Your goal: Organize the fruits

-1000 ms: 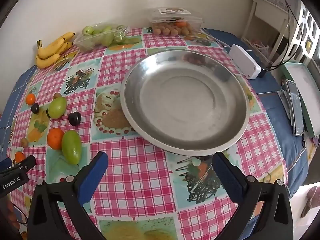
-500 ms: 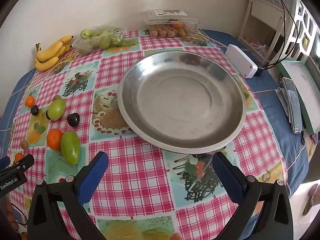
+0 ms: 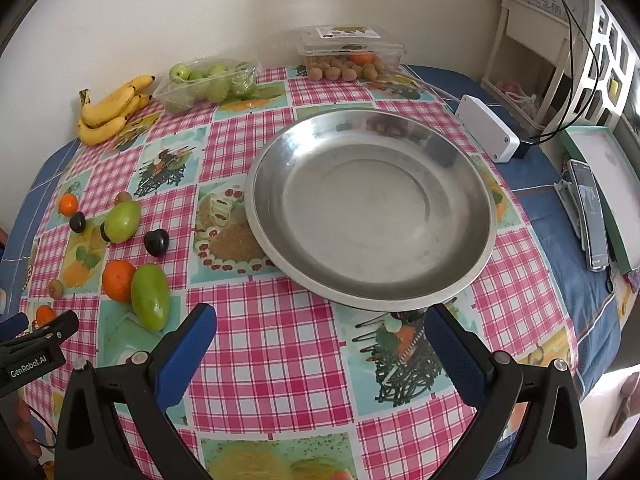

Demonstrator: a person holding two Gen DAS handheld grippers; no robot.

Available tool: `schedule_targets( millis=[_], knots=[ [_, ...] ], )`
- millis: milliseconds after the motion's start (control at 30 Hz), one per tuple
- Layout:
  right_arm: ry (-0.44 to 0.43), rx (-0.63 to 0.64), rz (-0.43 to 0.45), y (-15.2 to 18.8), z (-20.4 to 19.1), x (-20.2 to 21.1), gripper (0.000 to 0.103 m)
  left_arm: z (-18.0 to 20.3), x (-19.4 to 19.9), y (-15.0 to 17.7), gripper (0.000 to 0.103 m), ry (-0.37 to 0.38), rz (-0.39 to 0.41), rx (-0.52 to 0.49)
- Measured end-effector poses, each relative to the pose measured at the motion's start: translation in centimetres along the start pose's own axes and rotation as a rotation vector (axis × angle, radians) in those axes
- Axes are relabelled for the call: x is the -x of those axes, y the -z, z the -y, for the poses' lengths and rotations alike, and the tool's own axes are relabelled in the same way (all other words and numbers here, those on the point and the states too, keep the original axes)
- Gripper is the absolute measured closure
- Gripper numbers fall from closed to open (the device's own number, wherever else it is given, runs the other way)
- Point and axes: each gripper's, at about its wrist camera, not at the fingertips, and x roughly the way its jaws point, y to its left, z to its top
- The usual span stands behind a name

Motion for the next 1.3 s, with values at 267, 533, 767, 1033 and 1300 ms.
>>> schedule_targets(
  millis=[267,533,767,1033,1300],
  knots=[
    [-0.008,0.011,0.004,0.08,-0.20,0.05,0.000,-0.01,-0.02,0.01,0.000,-0.001,0.000,0.000],
    [-0.009,0.013,0.004,0.08,-0.20,0.09,0.000,-0.16,-0.04,0.05,0.000,-0.001,-0.001,0.000],
    [-0.005,0.007,0.004,0.08,-0.13,0.05,0.000,-0.22,-0.05,0.08,0.000,0.000,-0.001,-0.001],
    [-0.002,0.004,0.003,0.06,-0.01,0.01,0.000,-0.09,-0.05,0.03,0.000,-0.002,-0.002,-0.001],
    [-0.001,0.007,0.002,0.14,-0.02,0.02,0.000,-0.04,-0.05,0.01,0.000,-0.003,-0.002,0.000]
  ],
)
